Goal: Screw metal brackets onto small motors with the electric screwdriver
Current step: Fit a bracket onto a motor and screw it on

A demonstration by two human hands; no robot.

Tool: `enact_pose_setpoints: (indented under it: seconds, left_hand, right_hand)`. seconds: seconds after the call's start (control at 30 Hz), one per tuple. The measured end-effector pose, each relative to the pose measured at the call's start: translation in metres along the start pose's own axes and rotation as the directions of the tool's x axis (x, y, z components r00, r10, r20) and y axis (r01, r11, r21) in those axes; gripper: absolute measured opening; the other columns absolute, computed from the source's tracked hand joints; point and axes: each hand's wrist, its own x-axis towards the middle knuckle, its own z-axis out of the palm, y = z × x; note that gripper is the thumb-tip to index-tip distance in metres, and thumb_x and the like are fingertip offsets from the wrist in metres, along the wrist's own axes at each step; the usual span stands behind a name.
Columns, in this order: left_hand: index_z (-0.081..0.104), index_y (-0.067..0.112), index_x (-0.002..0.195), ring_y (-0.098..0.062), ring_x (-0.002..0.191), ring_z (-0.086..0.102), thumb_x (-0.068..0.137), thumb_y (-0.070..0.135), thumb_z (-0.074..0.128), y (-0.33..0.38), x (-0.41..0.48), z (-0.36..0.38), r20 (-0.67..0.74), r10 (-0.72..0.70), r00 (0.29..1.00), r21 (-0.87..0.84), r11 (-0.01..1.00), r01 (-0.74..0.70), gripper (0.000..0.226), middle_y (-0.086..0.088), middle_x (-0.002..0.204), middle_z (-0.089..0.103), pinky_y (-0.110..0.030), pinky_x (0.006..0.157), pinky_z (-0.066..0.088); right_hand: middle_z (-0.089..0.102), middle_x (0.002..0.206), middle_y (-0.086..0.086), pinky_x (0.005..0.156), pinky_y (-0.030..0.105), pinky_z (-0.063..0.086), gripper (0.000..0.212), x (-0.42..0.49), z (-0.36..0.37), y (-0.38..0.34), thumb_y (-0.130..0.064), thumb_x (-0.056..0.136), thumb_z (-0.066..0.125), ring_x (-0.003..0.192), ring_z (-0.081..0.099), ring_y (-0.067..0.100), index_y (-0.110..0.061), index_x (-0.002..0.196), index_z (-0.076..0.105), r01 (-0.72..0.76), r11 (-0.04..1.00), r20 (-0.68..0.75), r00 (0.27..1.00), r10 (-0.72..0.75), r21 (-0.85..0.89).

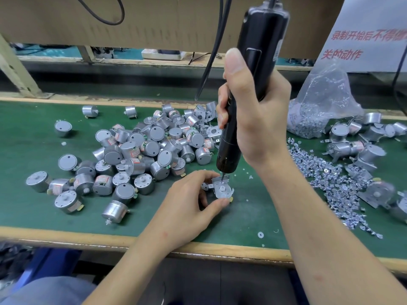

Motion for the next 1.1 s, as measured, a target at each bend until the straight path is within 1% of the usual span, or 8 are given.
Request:
enact_pose_setpoints:
  seconds: [0.1, 0.17, 0.3, 0.43, 0.57, 0.63, 0.8, 1.1]
  left_hand:
    - [0.048, 0.040, 0.121, -0.004, 0.075, 0.057, 0.082, 0.039, 0.075, 0.0015, 0.0008, 0.0022, 0.029, -0.002, 1.000, 0.031, 1.000, 0.001, 0.047, 0.027, 0.084, 0.059, -0.014, 0.067, 0.038]
    - [0.046, 0.042, 0.119, -0.004, 0.074, 0.055, 0.084, 0.038, 0.073, 0.0017, 0.0017, 0.0038, 0.026, -0.008, 1.000, 0.047, 0.999, 0.006, 0.044, 0.024, 0.082, 0.057, -0.017, 0.066, 0.037]
    - [0.052, 0.033, 0.120, 0.014, 0.077, 0.048, 0.084, 0.035, 0.074, 0.0021, 0.0023, 0.0061, 0.026, -0.002, 1.000, 0.088, 0.996, -0.001, 0.043, 0.046, 0.088, 0.048, -0.005, 0.068, 0.032]
    - [0.052, 0.030, 0.120, 0.019, 0.076, 0.044, 0.084, 0.033, 0.074, 0.0023, 0.0019, 0.0063, 0.023, 0.007, 1.000, 0.117, 0.993, -0.009, 0.043, 0.051, 0.091, 0.043, -0.003, 0.068, 0.032]
    - [0.050, 0.033, 0.118, 0.017, 0.077, 0.044, 0.084, 0.034, 0.073, 0.0032, 0.0019, 0.0068, 0.024, 0.003, 1.000, 0.126, 0.992, -0.006, 0.042, 0.043, 0.084, 0.046, -0.007, 0.067, 0.031]
    - [0.048, 0.035, 0.116, 0.016, 0.077, 0.043, 0.084, 0.035, 0.072, 0.0035, 0.0016, 0.0071, 0.025, -0.001, 1.000, 0.125, 0.992, -0.002, 0.040, 0.038, 0.078, 0.043, -0.008, 0.066, 0.030]
    - [0.048, 0.035, 0.115, 0.016, 0.078, 0.044, 0.084, 0.035, 0.072, 0.0033, 0.0021, 0.0071, 0.025, 0.002, 1.000, 0.127, 0.992, -0.005, 0.039, 0.035, 0.079, 0.043, -0.006, 0.067, 0.032]
    - [0.054, 0.032, 0.119, 0.017, 0.074, 0.045, 0.082, 0.033, 0.077, 0.0031, -0.0004, 0.0072, 0.008, 0.001, 1.000, 0.106, 0.994, -0.002, 0.043, 0.037, 0.081, 0.044, -0.003, 0.068, 0.032]
  right_hand:
    - [0.046, 0.054, 0.011, 0.044, 0.033, 0.038, 0.039, 0.0000, 0.0009, 0.0003, -0.037, 0.091, 0.066, 0.042, 0.045, 0.027, -0.012, 0.067, 0.046, 0.010, 1.000, 0.021, 1.000, -0.010, -0.015]
    - [0.043, 0.054, 0.015, 0.044, 0.034, 0.038, 0.045, 0.0000, 0.0013, 0.0012, -0.037, 0.091, 0.065, 0.042, 0.044, 0.029, -0.004, 0.068, 0.045, 0.007, 1.000, 0.031, 0.999, -0.006, -0.015]
    - [0.044, 0.054, 0.012, 0.044, 0.032, 0.037, 0.054, 0.0013, 0.0015, 0.0026, -0.038, 0.090, 0.066, 0.042, 0.044, 0.026, 0.005, 0.071, 0.041, -0.005, 1.000, 0.047, 0.999, 0.005, -0.009]
    - [0.045, 0.054, 0.010, 0.044, 0.032, 0.037, 0.052, 0.0016, 0.0012, 0.0034, -0.038, 0.090, 0.066, 0.042, 0.044, 0.026, 0.004, 0.072, 0.041, -0.006, 1.000, 0.058, 0.998, 0.007, -0.006]
    - [0.041, 0.055, 0.021, 0.043, 0.032, 0.037, 0.057, 0.0015, 0.0007, 0.0039, -0.039, 0.090, 0.066, 0.041, 0.043, 0.029, 0.010, 0.074, 0.041, 0.011, 1.000, 0.059, 0.998, -0.010, -0.014]
    - [0.042, 0.054, 0.018, 0.043, 0.032, 0.037, 0.057, 0.0013, 0.0000, 0.0042, -0.038, 0.091, 0.065, 0.041, 0.043, 0.029, 0.010, 0.073, 0.041, 0.018, 1.000, 0.064, 0.998, -0.018, -0.010]
    - [0.044, 0.053, 0.010, 0.043, 0.032, 0.037, 0.054, 0.0011, -0.0006, 0.0061, -0.038, 0.090, 0.066, 0.041, 0.043, 0.028, 0.007, 0.072, 0.042, 0.010, 1.000, 0.059, 0.998, -0.011, 0.006]
    - [0.044, 0.056, 0.023, 0.043, 0.035, 0.038, 0.052, 0.0010, -0.0002, 0.0058, -0.035, 0.091, 0.067, 0.044, 0.044, 0.037, 0.003, 0.068, 0.041, 0.025, 0.998, 0.018, 1.000, -0.024, -0.062]
